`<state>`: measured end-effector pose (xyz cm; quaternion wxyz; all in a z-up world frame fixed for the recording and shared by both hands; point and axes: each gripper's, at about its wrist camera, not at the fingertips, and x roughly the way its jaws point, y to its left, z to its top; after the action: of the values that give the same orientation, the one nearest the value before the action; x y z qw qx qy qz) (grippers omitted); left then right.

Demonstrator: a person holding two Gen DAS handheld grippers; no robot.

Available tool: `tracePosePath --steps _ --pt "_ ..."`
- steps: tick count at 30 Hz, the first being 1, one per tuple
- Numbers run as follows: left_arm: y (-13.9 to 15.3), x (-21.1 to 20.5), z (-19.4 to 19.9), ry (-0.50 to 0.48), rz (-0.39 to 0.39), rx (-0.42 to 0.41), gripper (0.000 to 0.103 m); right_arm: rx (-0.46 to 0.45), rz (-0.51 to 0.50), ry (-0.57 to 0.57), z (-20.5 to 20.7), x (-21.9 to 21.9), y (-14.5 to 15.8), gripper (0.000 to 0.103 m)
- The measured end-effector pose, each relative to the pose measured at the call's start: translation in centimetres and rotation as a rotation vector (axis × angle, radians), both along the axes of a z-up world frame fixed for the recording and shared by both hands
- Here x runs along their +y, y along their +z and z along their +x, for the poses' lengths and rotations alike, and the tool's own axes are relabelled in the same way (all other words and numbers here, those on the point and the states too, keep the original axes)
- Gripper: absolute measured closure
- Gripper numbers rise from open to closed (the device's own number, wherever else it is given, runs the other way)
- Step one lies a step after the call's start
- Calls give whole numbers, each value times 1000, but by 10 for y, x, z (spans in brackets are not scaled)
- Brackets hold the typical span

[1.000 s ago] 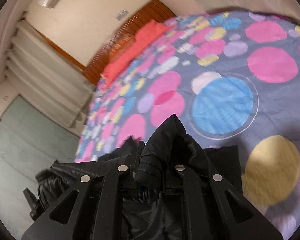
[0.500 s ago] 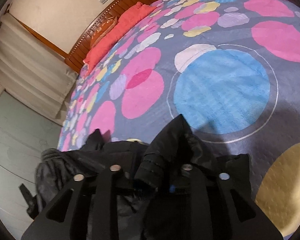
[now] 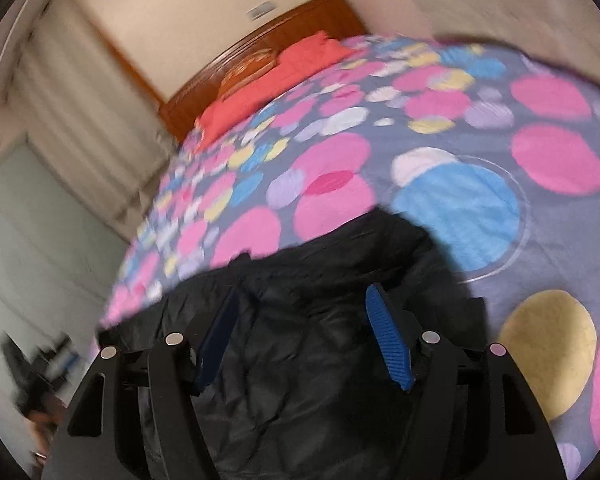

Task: Fold large clothes
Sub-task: 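Lift the jacket's elastic hem with both grippers and carry it over the body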

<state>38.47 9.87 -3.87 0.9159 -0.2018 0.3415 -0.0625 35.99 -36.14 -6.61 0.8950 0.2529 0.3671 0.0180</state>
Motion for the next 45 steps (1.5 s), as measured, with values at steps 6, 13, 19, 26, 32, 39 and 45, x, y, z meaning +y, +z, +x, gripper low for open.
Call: tracePosePath --steps 6,13,19,26,32,39,45 --pt "-24 -79 -2 -110 124 21 33 -24 -207 131 26 94 0 39" --pt "-65 -109 33 -76 234 61 32 18 -435 159 63 133 -32 45" --pt "-93 -125 52 -69 352 104 29 97 -407 151 79 126 -72 44" --pt "-111 -136 58 -59 422 88 27 97 -479 130 82 134 -90 42" --pt "-109 -137 59 -71 422 117 28 98 -476 131 82 134 -87 41" --pt "-63 -92 28 -78 383 65 27 24 -457 95 58 101 -34 41" --pt "-64 -38 30 44 406 91 27 97 -528 2 62 49 -42 41"
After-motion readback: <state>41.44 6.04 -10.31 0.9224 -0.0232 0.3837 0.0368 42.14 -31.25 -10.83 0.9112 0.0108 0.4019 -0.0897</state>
